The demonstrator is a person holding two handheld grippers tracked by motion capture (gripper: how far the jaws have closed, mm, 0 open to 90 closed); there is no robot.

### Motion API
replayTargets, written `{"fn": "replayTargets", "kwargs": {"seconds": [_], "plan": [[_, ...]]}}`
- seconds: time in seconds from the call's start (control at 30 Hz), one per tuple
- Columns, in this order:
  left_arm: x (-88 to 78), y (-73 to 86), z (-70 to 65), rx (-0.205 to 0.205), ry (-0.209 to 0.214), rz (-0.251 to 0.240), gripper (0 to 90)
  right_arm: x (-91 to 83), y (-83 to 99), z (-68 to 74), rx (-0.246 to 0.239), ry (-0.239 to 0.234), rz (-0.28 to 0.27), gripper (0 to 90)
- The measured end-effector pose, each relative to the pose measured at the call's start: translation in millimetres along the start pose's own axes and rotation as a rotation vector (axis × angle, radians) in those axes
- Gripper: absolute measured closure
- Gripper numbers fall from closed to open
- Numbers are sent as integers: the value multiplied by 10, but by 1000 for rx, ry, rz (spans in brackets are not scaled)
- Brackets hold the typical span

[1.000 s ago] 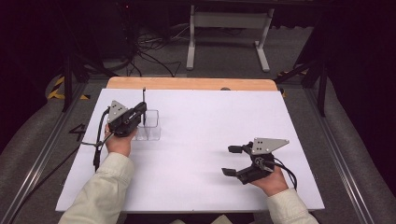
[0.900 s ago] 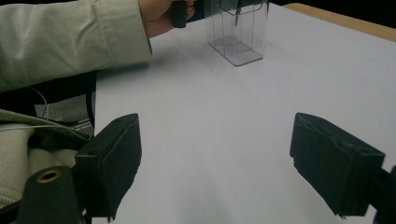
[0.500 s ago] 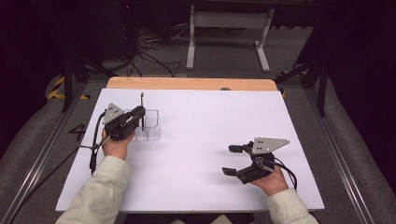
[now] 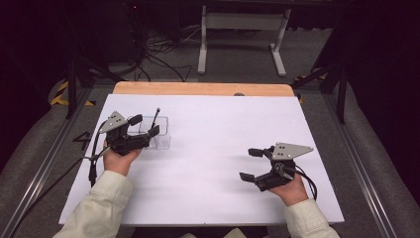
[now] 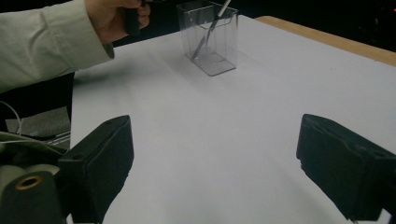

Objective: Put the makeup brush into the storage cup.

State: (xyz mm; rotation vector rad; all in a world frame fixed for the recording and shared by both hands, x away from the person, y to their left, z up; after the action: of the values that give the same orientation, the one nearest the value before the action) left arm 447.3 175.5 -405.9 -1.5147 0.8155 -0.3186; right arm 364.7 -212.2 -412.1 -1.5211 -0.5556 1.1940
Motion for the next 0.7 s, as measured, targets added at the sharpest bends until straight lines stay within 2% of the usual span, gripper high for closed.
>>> {"fn": "replayTargets", "kwargs": {"seconds": [0.13,0.17,0.23,0.5,0.7], "plan": [[-125,-9,-85,28,43,6,100,-63,-18,-67,7,42,-22,80],[-125,-9,-85,28,43,6,85,-75,-19,-81,9,50,-25,76],[-180,1,-125,58,71,9,72,-85,-20,-95,11,53,-28,75],[-389,18,-236,75,136,-15,35,-176,-22,-188,19,91,-46,50],[-493,120,-303,79,169,-11,32,-254,12,-239,25,116,-53,33]]}}
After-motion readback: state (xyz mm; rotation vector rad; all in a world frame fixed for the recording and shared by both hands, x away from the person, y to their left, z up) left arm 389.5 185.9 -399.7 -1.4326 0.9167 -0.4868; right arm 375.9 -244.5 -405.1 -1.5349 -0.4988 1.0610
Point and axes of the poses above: each handheld gripper's, and its own axes: x roughly forward along the jaws, y roughly out of its underside, z roughly to its left, the point moved 5 cm from there along x, roughly forward along the jaws
